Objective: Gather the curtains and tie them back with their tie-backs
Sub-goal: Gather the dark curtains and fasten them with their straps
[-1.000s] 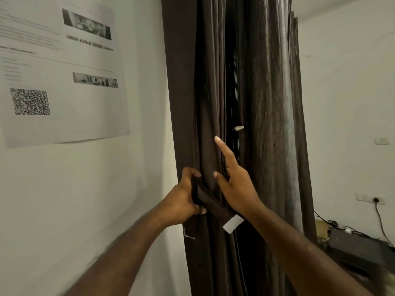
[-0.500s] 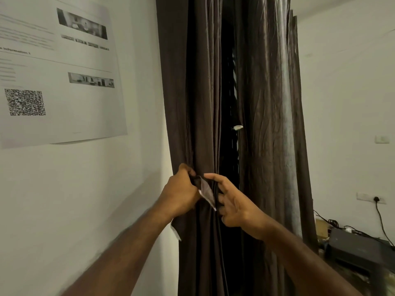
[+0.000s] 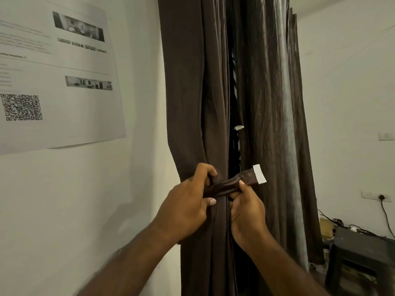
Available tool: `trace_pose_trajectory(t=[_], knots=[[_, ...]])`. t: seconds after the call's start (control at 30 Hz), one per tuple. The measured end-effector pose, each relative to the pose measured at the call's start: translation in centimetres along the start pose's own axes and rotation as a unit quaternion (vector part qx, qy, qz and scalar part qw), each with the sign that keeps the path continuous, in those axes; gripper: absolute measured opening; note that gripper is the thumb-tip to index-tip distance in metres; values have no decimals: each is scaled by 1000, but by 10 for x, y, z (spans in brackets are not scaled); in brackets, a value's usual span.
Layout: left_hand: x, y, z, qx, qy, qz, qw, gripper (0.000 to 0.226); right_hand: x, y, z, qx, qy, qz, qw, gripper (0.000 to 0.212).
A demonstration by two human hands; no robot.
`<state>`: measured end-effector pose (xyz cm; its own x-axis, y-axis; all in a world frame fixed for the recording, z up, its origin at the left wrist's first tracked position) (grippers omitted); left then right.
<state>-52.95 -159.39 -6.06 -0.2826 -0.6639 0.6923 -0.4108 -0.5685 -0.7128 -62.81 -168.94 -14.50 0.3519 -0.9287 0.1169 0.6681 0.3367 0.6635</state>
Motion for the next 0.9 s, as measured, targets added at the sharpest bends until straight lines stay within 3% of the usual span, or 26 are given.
trace_pose_trajectory(t=[0.1,0.2,0.4,0.57,0.63,0.73,0.9], knots=[[-2,2,0,-54,-1,18,998,62,4,-4,-9,8,62,-11,998,44],[-3,0,4,-104,-13,45,994,62,9,3,-16,-28,129,34,991,48],[6,6,-17,-141,20,69,987,56,19,23,-15,-57,175,97,978,56],[1,-3,-4,-323,-55,102,939,44,16,36,-15,-28,203,134,970,54],[-5,-22,18,-347,-95,63,931,29,16,34,-16,-25,208,126,970,56],[-9,-43,58,-263,-131,-37,955,13,18,32,-13,-33,201,105,973,48],[-10,-19,85,-227,-166,-140,949,19,17,39,-22,-67,206,69,974,43]])
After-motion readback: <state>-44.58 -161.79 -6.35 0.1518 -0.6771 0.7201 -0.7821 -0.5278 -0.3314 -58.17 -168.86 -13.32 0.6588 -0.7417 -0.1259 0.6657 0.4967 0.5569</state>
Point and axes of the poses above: each hand's wrist, its own x-axis towards the middle knuckle, its own y-axis out of the palm, z = x × y, the point moved 8 cm from there along x, towards the middle knuckle, and after that the axes turned 12 degrees about y, right-handed, at the moved point
